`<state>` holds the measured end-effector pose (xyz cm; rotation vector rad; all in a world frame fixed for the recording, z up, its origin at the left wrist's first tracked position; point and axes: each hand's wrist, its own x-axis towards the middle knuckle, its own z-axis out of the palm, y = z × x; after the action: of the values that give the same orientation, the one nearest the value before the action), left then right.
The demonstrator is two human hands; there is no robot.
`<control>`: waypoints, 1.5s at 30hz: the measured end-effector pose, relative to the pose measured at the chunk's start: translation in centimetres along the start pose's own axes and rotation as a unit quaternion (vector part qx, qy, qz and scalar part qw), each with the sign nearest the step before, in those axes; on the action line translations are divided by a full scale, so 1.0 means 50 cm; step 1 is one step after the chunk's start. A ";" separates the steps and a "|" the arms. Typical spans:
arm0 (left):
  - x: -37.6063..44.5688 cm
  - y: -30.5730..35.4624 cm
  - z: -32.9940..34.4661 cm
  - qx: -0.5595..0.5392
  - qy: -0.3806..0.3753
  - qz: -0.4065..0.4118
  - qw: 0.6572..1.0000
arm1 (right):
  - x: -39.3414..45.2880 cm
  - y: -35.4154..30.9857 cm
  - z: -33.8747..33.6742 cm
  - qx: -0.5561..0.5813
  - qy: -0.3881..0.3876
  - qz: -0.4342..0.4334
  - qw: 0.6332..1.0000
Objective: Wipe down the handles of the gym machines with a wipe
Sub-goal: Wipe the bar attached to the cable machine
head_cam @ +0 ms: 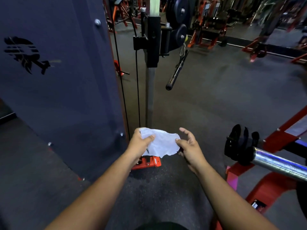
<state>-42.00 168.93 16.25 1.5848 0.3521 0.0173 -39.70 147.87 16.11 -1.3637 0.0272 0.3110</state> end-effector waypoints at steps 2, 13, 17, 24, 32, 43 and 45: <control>-0.003 0.007 -0.010 0.050 0.039 0.007 0.998 | 0.000 0.004 -0.007 -0.054 -0.011 -0.036 0.998; -0.008 0.019 -0.051 0.123 -0.073 0.086 0.986 | -0.021 -0.011 -0.017 -0.168 0.014 -0.063 0.984; 0.006 0.025 -0.057 0.287 -0.086 0.103 0.948 | -0.015 -0.026 -0.033 -0.358 0.033 -0.120 0.925; 0.019 0.024 -0.061 0.406 -0.026 0.185 0.895 | -0.013 -0.023 -0.066 -0.485 0.049 -0.178 0.855; 0.014 0.079 -0.037 0.470 -0.173 0.207 0.840 | -0.002 -0.043 -0.072 -0.643 -0.079 -0.111 0.754; 0.002 0.118 0.043 0.169 -0.126 0.110 0.971 | 0.003 -0.070 -0.040 -0.235 -0.101 -0.090 0.963; -0.011 0.094 0.066 0.145 -0.194 0.036 0.970 | 0.008 -0.076 -0.051 -0.168 -0.099 -0.061 0.979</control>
<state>-40.76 165.56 20.77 1.8428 -0.0125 -0.2968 -38.03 144.82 19.14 -1.6551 -0.2868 0.3579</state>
